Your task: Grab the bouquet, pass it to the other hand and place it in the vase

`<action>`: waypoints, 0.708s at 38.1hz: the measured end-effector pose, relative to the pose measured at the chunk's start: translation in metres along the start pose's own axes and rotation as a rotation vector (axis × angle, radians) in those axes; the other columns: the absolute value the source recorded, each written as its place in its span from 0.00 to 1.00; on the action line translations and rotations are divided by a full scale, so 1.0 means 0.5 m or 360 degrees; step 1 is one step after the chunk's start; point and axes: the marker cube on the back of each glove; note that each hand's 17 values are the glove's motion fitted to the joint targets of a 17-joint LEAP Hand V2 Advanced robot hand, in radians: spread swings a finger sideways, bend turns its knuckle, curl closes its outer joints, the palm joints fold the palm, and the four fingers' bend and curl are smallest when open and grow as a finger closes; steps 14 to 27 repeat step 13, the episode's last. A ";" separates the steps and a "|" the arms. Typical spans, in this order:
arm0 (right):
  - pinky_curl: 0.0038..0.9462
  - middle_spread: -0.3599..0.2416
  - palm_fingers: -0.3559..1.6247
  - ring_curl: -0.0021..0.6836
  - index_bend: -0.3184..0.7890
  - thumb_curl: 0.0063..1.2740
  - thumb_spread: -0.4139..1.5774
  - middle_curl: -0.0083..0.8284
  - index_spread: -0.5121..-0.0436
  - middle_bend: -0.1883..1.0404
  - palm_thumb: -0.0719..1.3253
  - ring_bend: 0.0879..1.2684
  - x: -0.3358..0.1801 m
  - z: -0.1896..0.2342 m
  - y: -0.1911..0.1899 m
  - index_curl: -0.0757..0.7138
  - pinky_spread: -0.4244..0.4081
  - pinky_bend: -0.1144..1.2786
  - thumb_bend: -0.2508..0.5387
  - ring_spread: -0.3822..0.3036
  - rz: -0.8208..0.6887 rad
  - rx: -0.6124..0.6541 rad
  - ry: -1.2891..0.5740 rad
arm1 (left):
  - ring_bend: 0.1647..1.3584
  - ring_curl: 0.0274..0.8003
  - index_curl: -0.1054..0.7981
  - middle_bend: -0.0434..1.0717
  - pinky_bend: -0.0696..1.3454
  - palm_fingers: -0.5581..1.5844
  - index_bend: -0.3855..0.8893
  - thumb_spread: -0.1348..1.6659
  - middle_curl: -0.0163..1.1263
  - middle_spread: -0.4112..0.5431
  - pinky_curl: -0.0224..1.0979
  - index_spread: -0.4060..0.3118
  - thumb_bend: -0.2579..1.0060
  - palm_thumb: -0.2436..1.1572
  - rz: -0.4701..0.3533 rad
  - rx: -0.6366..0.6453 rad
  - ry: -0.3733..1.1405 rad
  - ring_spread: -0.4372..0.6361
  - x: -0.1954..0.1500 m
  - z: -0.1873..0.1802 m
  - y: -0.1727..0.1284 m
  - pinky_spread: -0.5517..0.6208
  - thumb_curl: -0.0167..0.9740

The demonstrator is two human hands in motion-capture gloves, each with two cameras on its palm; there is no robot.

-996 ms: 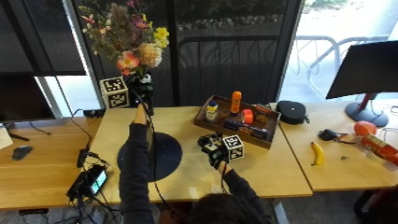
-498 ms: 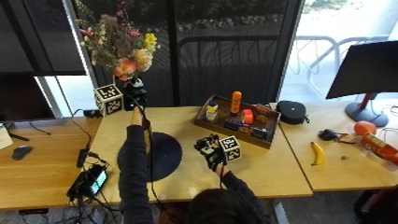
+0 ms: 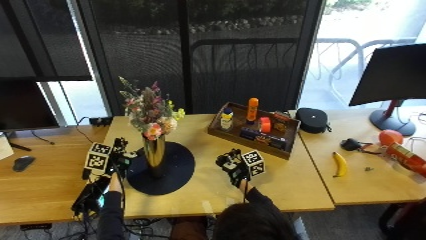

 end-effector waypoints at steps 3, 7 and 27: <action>0.28 0.20 0.63 0.59 0.46 0.34 0.73 0.54 0.48 0.31 0.67 0.08 0.021 -0.024 -0.005 0.67 0.59 0.19 0.30 0.28 -0.0051 0.0057 0.0047 | 0.29 0.43 0.49 0.16 0.32 0.17 0.30 0.63 0.41 0.71 0.35 0.71 0.18 0.62 0.0211 -0.0001 0.0033 0.73 -0.029 -0.013 0.016 0.83 0.38; 0.28 0.19 0.63 0.59 0.46 0.34 0.73 0.54 0.48 0.31 0.68 0.08 0.037 -0.048 -0.007 0.68 0.60 0.19 0.30 0.28 0.0031 0.0102 0.0026 | 0.30 0.41 0.43 0.17 0.34 0.17 0.32 0.61 0.37 0.80 0.35 0.74 0.18 0.61 0.0275 0.0008 0.0024 0.81 -0.034 -0.035 0.044 0.88 0.38; 0.27 0.20 0.63 0.58 0.46 0.34 0.73 0.54 0.49 0.31 0.69 0.08 0.055 -0.060 -0.034 0.68 0.60 0.19 0.30 0.29 -0.0086 0.0187 0.0086 | 0.32 0.40 0.37 0.18 0.34 0.17 0.33 0.60 0.34 0.86 0.35 0.76 0.17 0.60 0.0330 0.0037 -0.0050 0.87 -0.007 -0.055 0.070 0.91 0.37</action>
